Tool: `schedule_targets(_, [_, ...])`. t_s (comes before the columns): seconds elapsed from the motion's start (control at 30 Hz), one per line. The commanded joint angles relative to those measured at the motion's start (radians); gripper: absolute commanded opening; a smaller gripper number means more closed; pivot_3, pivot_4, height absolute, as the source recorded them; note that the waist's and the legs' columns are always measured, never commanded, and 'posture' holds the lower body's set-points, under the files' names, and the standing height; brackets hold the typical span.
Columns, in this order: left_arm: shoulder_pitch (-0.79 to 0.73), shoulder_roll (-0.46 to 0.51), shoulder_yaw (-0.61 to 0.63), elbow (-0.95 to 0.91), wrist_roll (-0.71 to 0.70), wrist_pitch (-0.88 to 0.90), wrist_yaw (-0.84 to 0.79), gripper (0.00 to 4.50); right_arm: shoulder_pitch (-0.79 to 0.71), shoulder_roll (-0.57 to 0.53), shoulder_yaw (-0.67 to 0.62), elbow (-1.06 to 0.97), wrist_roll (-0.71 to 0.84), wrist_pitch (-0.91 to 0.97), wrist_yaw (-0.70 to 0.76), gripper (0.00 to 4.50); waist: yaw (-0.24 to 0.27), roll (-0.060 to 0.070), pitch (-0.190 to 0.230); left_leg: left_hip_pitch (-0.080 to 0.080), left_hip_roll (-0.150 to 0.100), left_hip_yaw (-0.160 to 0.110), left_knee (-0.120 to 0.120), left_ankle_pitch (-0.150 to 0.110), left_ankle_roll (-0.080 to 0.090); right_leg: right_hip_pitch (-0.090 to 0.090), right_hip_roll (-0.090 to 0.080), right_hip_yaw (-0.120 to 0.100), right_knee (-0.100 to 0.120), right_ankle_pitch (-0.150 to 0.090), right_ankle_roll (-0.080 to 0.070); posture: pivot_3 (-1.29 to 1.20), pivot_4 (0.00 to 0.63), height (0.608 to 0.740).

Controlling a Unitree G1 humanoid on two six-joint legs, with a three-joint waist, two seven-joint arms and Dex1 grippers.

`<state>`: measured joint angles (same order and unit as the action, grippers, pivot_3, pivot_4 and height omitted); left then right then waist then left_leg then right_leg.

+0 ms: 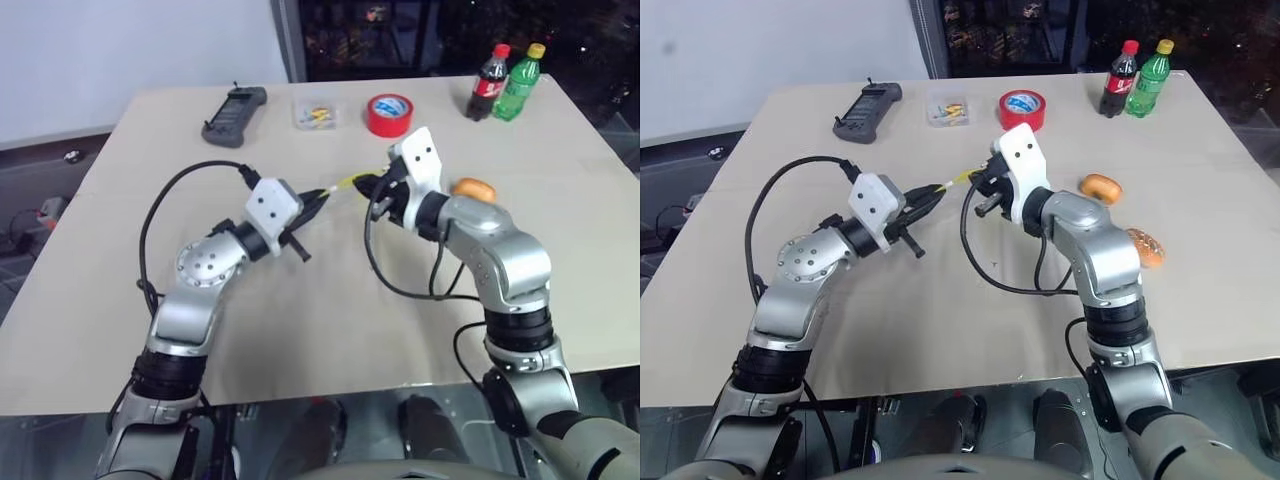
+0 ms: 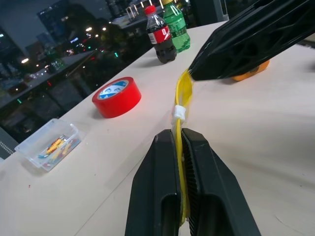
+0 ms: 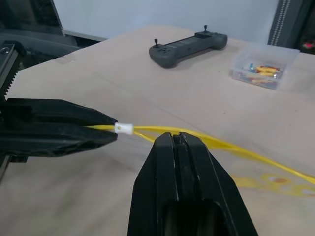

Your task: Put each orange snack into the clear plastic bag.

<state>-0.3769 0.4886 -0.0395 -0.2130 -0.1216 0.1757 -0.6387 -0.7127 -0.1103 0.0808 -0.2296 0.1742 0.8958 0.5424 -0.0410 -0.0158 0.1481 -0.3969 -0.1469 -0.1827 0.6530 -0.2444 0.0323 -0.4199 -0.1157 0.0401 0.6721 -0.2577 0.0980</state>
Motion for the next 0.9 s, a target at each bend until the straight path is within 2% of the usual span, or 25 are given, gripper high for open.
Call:
schedule_targets(0.03, [0.005,0.005,0.011,-0.03,-0.003,-0.025,0.001,0.0,-0.028,0.006,0.015,-0.005,0.031,-0.011,-0.011,0.06,0.0,0.0,0.0,0.0,0.0,0.0,0.0,0.0,0.0,0.0,0.0,0.0,0.0,0.0,0.0,0.0,0.15,0.74])
schedule_targets(0.37, [0.034,0.009,-0.007,-0.047,0.006,-0.073,-0.011,0.0,-0.009,-0.002,0.076,0.068,0.015,-0.049,-0.046,0.06,0.0,0.0,0.0,0.0,0.0,0.0,0.0,0.0,0.0,0.0,0.0,0.0,0.0,0.0,0.0,0.0,0.15,0.74])
schedule_targets(0.47, [0.045,0.016,-0.014,-0.046,0.011,-0.094,-0.024,0.0,-0.013,0.041,0.027,0.098,0.04,-0.031,-0.097,0.06,-0.001,0.0,0.0,0.0,0.0,0.0,0.0,0.0,0.0,0.0,0.0,0.0,0.0,0.0,0.0,0.0,0.15,0.74])
schedule_targets(0.6, [0.071,0.027,-0.015,-0.051,-0.004,-0.115,-0.055,0.0,-0.035,0.124,-0.097,0.233,0.05,-0.053,-0.239,0.06,-0.002,0.001,0.0,0.001,0.0,0.0,0.0,0.0,0.0,0.0,0.001,0.0,0.0,0.0,0.0,0.0,0.15,0.74])
schedule_targets(0.77, [0.099,0.039,0.0,-0.047,-0.029,-0.128,-0.088,0.0,-0.017,0.048,0.011,0.335,-0.096,-0.235,-0.274,0.06,0.0,0.001,0.0,0.0,0.0,0.001,0.0,0.0,0.0,0.0,0.0,0.0,0.0,0.0,0.0,0.0,0.15,0.74])
schedule_targets(0.9, [0.12,0.052,0.018,-0.034,-0.056,-0.141,-0.118,0.0,-0.003,0.014,0.07,0.344,-0.138,-0.359,-0.242,0.06,-0.006,0.002,0.001,0.0,0.0,0.001,-0.001,0.0,0.0,-0.001,0.0,0.001,0.0,0.0,0.0,0.0,0.15,0.74])
